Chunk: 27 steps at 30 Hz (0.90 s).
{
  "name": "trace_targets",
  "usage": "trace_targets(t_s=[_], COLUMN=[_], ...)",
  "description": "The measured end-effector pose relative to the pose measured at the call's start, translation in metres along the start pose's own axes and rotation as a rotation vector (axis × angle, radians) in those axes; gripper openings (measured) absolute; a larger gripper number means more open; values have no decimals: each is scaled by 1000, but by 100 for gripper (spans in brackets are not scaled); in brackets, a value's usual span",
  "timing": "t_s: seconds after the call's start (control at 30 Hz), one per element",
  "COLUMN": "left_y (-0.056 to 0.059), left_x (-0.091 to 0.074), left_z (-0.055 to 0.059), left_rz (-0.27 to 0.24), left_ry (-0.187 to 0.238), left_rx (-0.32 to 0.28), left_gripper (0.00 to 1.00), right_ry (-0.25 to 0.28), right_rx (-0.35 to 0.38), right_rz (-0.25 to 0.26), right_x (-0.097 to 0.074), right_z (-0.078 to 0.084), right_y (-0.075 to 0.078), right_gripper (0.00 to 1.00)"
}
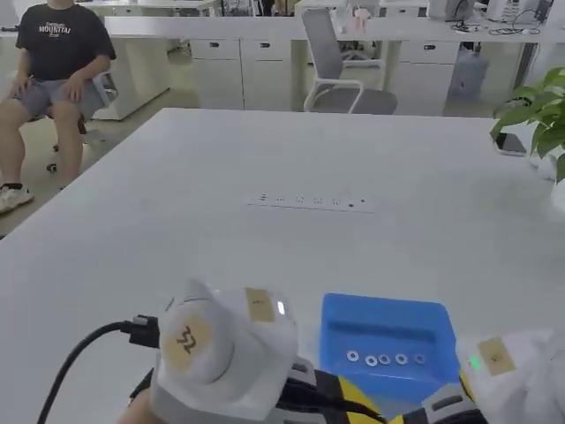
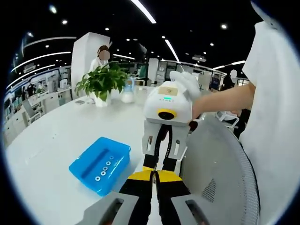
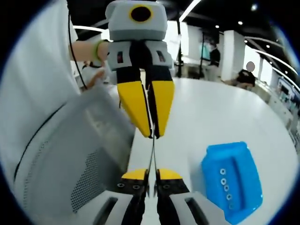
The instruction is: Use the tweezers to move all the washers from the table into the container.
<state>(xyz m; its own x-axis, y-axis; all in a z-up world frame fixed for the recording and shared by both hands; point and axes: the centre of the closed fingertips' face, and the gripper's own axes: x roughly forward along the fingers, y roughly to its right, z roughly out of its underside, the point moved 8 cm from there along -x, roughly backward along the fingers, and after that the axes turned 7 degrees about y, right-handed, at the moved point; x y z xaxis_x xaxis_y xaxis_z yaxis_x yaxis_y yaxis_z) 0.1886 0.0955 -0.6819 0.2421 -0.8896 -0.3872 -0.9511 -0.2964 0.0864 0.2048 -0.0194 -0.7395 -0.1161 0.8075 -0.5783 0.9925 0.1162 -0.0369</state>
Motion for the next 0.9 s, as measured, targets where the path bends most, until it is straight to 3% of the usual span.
trace_targets(t_s=[0.33,0.5,0.67,0.8,0.9], left_y=[1,-1,-8,-13,-17], left_x=[17,23,18,16,16], left_z=[19,29,34,40,45], left_rz=[43,50,55,65,75], left_ry=[-163,-212,-247,-297,-337], left_rx=[79,85,76,71,66], left_gripper=[0,0,0,0,0], right_ry=[-108,-146,-98,-83,-19], right_rx=[-35,-51,-6,17,82], right_rz=[47,66,98,125,176], right_x=[8,12,14,11,3], right_z=[25,35,37,39,42], right_y=[-1,-1,1,-1,-6], right_gripper=[6,6,7,14,19])
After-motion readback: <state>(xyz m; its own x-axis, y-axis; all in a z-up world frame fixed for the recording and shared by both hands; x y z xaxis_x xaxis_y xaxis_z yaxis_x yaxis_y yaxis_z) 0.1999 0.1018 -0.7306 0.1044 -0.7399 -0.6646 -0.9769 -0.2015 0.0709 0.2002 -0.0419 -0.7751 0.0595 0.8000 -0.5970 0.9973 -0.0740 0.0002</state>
